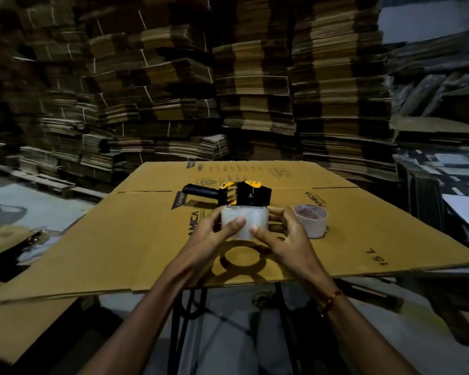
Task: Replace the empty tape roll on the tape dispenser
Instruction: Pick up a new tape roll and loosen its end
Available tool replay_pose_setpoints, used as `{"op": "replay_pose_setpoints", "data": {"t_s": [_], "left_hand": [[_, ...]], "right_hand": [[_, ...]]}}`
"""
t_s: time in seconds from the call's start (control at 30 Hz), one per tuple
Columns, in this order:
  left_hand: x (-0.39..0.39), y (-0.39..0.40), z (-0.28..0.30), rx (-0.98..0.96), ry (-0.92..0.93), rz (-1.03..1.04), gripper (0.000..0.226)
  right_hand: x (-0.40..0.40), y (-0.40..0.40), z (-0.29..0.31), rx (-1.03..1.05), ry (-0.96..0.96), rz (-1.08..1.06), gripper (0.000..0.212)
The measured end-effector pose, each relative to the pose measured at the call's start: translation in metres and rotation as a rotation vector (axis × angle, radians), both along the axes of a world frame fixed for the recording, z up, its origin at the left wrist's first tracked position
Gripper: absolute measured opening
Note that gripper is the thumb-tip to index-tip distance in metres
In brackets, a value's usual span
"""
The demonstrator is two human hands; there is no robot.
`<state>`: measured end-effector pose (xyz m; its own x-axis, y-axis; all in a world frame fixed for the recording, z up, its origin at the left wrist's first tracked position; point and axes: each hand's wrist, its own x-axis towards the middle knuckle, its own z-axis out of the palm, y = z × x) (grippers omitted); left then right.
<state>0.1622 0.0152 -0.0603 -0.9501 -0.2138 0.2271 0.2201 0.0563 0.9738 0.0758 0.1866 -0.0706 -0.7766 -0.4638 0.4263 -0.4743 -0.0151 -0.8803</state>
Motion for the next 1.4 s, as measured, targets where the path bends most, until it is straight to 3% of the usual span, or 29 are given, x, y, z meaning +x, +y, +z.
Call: {"op": "replay_pose_setpoints", "data": {"t_s": [0.2, 0.43, 0.57, 0.7, 0.8, 1.17, 1.4], "left_hand": [[-0.002, -0.008, -0.019, -0.061, 0.006, 0.008, 0.052], [-0.008, -0.016, -0.027, -0.065, -0.001, -0.008, 0.054], [-0.007, -0.019, -0.027, -0.010, 0.007, -0.026, 0.057], [-0.008, -0.017, -0.026, 0.052, -0.001, -0.004, 0.044], [-0.008, -0.016, -0.025, 0.091, -0.001, 0.007, 0.048], [-0.007, -0.017, -0.024, 0.096, -0.014, 0.004, 0.057], [-0.005, -0.012, -0.019, 0.256, -0.011, 0.055, 0.052]], "right_hand": [[-0.011, -0.007, -0.017, -0.026, -0.048, -0.061, 0.018], [-0.013, -0.011, -0.019, 0.008, 0.037, -0.063, 0.032], [-0.018, -0.013, -0.022, -0.046, -0.026, -0.050, 0.034], [-0.022, -0.012, -0.024, -0.069, -0.037, -0.037, 0.013], [-0.020, -0.012, -0.023, -0.092, -0.043, -0.030, 0.005], [-0.015, -0.010, -0.022, -0.141, -0.026, -0.023, 0.006], [-0.006, -0.015, -0.028, -0.121, 0.145, -0.088, 0.038]]}}
